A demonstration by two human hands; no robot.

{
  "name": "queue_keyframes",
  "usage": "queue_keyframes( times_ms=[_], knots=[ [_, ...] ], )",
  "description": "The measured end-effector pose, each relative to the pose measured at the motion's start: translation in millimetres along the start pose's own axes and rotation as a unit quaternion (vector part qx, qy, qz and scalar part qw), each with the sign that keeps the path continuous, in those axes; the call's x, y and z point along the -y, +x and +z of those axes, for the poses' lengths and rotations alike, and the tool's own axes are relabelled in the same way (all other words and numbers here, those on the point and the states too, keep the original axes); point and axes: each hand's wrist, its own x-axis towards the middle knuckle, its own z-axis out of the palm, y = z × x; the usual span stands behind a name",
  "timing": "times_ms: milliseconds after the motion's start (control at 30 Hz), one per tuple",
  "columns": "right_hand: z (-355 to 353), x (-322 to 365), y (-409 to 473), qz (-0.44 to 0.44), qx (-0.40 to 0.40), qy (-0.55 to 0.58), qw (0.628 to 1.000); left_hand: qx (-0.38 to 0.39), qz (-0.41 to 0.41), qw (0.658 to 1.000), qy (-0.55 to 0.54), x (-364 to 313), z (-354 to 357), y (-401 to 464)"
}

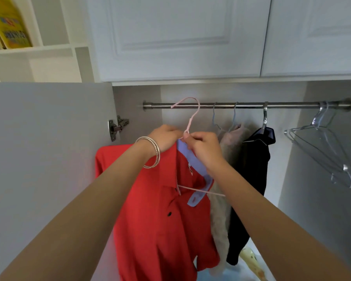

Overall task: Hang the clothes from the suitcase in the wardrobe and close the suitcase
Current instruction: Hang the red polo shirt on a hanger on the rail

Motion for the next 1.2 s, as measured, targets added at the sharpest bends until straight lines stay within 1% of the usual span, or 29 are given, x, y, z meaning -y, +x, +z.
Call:
queue_keyframes(
  times_ms=[100,167,233,300,367,400,467,500,567,633,700,733,767,833,900,933,967,1000,1067,1133,1200],
  knots=[
    [-1,0,2,0.011,0.010,0.016,1.000,0.019,0.005,0.999,-0.030,2,1,-1],
    [-1,1,3,0.038,0.018,0.061,0.997,0.007,0.009,0.999,-0.044,4,5,2],
    [-3,4,4,0.063,0.029,0.093,0.993,-0.025,0.013,0.999,-0.018,5,9,6],
    [-9,7,4,0.088,0.060,0.104,0.989,-0.053,0.027,0.998,0.036,5,12,8],
    [-20,5,6,0.124,0.102,0.092,0.983,-0.059,0.037,0.996,0.063,8,14,8],
    [-28,0,7,0.142,0.113,0.067,0.981,-0.056,0.034,0.996,0.065,11,15,9],
    [-51,-15,5,0.183,0.115,0.015,0.976,-0.058,0.023,0.997,0.051,17,14,10],
    [-64,-25,3,0.209,0.110,0.013,0.972,-0.060,0.022,0.997,0.041,19,13,10],
    [-88,-48,-5,0.266,0.076,0.054,0.960,-0.058,0.031,0.997,0.034,20,11,9],
    [-108,-68,-18,0.320,0.007,0.127,0.939,-0.066,0.043,0.996,0.032,20,8,9],
    [-119,-86,-33,0.351,-0.050,0.196,0.914,-0.078,0.045,0.996,0.018,18,6,11],
    [-119,-95,-40,0.362,-0.050,0.189,0.911,-0.080,0.046,0.996,0.010,17,5,12],
    [-117,-104,-45,0.372,-0.027,0.153,0.915,-0.079,0.048,0.996,0.003,16,5,12],
    [-100,-112,-52,0.379,0.062,0.074,0.920,-0.070,0.055,0.996,-0.009,13,5,14],
    [-77,-111,-53,0.368,0.150,0.005,0.918,-0.066,0.062,0.996,-0.023,11,9,13],
    [-65,-106,-53,0.358,0.185,-0.030,0.915,-0.066,0.065,0.995,-0.026,9,11,12],
    [-54,-101,-54,0.348,0.203,-0.065,0.913,-0.065,0.068,0.995,-0.027,8,12,12],
    [-45,-97,-54,0.337,0.204,-0.090,0.915,-0.064,0.070,0.995,-0.027,7,13,11],
    [-37,-98,-51,0.312,0.171,-0.118,0.927,-0.062,0.069,0.995,-0.022,7,12,10],
    [-41,-98,-49,0.306,0.127,-0.107,0.938,-0.061,0.069,0.996,-0.016,9,8,7],
    [-51,-95,-46,0.308,0.086,-0.072,0.945,-0.061,0.064,0.996,-0.010,14,2,3]
  ],
)
